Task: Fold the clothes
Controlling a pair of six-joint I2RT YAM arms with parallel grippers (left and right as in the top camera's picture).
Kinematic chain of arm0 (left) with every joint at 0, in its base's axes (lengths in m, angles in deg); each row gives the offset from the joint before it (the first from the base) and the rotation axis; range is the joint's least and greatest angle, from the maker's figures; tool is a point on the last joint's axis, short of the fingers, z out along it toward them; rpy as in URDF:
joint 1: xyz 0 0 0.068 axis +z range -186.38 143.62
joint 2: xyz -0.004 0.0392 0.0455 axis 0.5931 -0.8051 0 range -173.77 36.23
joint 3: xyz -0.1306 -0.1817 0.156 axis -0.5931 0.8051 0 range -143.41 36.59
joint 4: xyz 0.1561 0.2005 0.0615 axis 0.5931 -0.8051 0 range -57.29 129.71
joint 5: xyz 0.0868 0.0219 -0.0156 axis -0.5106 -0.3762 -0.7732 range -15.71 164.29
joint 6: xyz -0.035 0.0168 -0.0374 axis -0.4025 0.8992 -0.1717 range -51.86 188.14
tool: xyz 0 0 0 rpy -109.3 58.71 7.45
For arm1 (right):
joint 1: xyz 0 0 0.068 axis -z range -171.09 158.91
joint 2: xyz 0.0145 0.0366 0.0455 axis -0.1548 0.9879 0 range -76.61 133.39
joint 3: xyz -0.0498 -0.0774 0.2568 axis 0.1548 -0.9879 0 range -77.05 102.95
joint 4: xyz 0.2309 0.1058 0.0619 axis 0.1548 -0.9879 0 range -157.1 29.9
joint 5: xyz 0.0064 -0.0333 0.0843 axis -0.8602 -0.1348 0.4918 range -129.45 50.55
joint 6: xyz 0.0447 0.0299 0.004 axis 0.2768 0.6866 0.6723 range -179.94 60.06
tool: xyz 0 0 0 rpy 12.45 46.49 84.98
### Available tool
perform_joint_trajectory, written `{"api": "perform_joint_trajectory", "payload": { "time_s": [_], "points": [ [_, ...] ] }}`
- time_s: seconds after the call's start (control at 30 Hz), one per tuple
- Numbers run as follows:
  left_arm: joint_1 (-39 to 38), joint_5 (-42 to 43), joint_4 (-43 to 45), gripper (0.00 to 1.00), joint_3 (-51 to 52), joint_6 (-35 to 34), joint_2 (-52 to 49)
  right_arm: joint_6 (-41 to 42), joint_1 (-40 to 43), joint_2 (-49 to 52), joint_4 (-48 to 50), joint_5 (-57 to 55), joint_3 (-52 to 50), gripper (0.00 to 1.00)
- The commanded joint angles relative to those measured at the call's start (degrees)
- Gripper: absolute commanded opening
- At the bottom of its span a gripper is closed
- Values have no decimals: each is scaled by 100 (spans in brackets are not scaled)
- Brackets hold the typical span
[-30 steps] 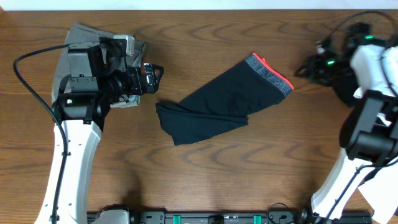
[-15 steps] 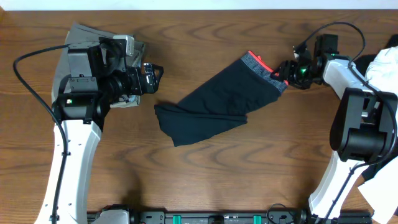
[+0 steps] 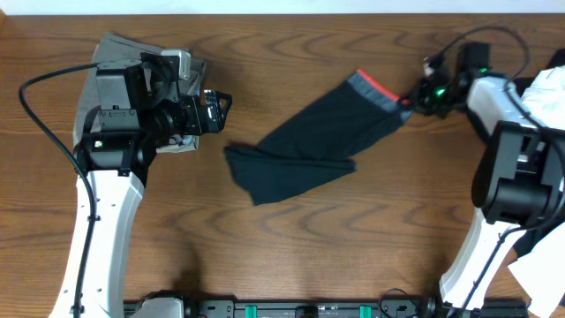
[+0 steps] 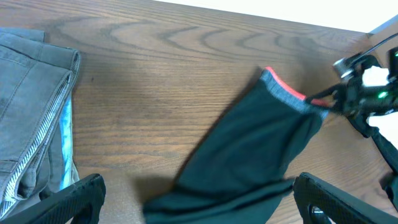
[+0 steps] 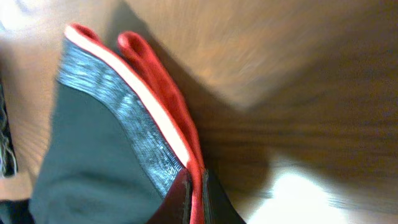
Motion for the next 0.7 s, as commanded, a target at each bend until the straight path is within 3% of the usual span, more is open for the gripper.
{"api": "perform_joint_trajectory", "payload": {
  "time_s": [0.0,0.37,0.67],
  "points": [
    [-9,-7,-31,98,-94,74,2,-48,417,-7,-297,-490,645,1],
    [-74,-2,-356,98,-94,72,-7,-240,1311,-7,-1445,-629,1572,1],
    [-1307,-70,-522,98,-85,227,-662,-238,1294,-7,-1871,-796,1572,1]
  ]
}}
